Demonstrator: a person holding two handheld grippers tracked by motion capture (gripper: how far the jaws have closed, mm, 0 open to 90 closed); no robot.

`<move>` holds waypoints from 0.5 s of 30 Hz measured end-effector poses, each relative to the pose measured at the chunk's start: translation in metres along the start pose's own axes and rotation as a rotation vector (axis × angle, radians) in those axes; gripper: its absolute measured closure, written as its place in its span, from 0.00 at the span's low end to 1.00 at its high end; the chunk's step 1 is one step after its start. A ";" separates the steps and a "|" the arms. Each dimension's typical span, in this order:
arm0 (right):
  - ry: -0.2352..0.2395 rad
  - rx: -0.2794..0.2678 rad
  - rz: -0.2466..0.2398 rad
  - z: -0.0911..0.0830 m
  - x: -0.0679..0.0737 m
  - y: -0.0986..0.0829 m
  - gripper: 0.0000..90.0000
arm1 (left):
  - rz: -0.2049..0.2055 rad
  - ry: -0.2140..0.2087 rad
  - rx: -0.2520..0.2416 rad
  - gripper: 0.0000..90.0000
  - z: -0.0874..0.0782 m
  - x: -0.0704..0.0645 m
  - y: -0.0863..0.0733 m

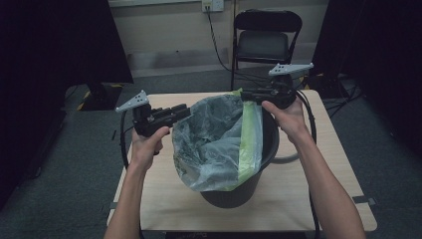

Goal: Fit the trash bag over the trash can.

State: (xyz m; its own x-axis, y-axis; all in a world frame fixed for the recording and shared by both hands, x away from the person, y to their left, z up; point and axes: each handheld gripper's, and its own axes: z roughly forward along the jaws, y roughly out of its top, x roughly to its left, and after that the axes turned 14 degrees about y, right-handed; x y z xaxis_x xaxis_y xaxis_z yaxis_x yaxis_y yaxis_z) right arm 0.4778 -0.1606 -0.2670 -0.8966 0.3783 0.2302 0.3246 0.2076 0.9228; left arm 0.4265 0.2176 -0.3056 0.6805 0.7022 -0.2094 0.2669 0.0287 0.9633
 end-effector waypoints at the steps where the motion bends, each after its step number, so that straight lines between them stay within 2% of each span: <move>1: 0.006 -0.004 -0.002 -0.002 0.000 0.000 0.92 | 0.003 0.000 0.000 0.78 -0.001 0.000 0.000; 6: -0.003 -0.043 0.000 -0.013 0.000 -0.003 0.95 | 0.003 0.006 -0.002 0.78 -0.002 -0.001 -0.001; 9: -0.007 -0.073 0.015 -0.020 -0.002 -0.010 1.00 | 0.006 0.009 -0.002 0.78 -0.003 -0.002 -0.001; 15: -0.003 -0.119 0.050 -0.027 -0.009 -0.024 1.00 | -0.009 0.000 -0.005 0.78 -0.004 -0.001 -0.002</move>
State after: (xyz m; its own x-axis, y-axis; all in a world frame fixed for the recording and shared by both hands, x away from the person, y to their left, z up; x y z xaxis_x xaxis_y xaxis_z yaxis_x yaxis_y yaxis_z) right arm 0.4697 -0.1937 -0.2832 -0.8791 0.3884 0.2763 0.3310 0.0803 0.9402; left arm 0.4228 0.2193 -0.3069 0.6781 0.7019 -0.2179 0.2691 0.0387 0.9623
